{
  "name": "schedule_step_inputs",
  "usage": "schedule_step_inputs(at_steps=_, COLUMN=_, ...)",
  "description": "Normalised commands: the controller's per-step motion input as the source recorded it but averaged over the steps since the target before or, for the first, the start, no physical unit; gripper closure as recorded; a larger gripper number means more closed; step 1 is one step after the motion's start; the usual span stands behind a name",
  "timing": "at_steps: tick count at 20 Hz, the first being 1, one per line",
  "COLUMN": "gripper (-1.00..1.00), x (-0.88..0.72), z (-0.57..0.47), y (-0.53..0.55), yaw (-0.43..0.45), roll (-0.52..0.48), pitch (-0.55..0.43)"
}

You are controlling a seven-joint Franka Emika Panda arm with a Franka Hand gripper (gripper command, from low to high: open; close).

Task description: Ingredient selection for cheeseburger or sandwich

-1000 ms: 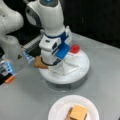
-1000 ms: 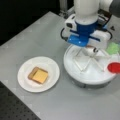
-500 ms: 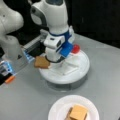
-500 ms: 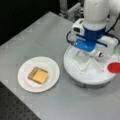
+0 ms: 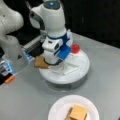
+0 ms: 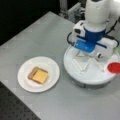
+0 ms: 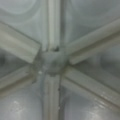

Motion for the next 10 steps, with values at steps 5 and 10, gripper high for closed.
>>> schedule_step_inputs(at_steps=5, gripper=-1.0, x=-0.16, z=-0.17, y=0.07, yaw=0.128, roll=-0.118, pitch=-0.163)
schedule_step_inputs(at_steps=10, gripper=-1.0, x=-0.11, z=-0.16, y=0.05, yaw=0.124, roll=-0.104, pitch=-0.178)
